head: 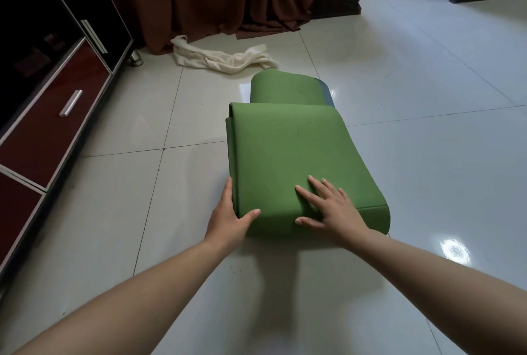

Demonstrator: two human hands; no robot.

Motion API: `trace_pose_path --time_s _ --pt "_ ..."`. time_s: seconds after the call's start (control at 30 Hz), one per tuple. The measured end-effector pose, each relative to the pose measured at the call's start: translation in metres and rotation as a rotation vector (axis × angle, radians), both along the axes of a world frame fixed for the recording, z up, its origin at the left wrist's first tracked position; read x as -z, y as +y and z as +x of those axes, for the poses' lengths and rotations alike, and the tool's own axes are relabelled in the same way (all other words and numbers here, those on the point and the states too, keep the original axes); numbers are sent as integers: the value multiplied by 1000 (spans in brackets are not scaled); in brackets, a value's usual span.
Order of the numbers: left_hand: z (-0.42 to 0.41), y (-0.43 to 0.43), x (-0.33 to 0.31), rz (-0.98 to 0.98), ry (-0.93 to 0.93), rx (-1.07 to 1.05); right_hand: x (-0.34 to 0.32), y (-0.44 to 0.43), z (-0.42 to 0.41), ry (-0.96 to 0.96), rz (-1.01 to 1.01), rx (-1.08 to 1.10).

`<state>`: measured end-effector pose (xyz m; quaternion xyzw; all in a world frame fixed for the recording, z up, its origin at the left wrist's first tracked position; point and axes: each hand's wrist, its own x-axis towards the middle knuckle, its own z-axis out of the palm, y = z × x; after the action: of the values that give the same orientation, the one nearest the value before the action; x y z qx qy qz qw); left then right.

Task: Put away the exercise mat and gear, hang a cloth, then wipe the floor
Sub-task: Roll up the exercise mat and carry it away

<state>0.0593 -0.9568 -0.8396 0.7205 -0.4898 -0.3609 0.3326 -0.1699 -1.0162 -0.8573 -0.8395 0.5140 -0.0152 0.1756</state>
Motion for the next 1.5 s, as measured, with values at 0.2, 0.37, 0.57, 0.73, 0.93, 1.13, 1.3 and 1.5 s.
trace_pose_path --time_s 0.2,0.37,0.57,0.73,0.93,1.13,1.3,1.5 --pt "-8 0 -13 -30 120 -57 -9 0 -8 17 -38 -9" --pt "2 21 1 125 194 -23 -2 1 2 48 -28 0" --pt "-2 15 -8 73 226 -45 -9 1 -7 3 -34 37" --pt "-4 11 -20 -6 180 -53 -21 8 -13 6 -53 54" --pt "-6 10 -51 -72 147 -56 -38 17 -13 8 -96 30" --pt "-4 26 -74 -70 158 -81 -55 26 -12 27 -157 -32" --pt "0 50 -87 -38 243 -106 -63 46 -7 21 -170 -75" --pt "3 61 -114 -60 240 -93 -78 51 4 -123 -189 -50"
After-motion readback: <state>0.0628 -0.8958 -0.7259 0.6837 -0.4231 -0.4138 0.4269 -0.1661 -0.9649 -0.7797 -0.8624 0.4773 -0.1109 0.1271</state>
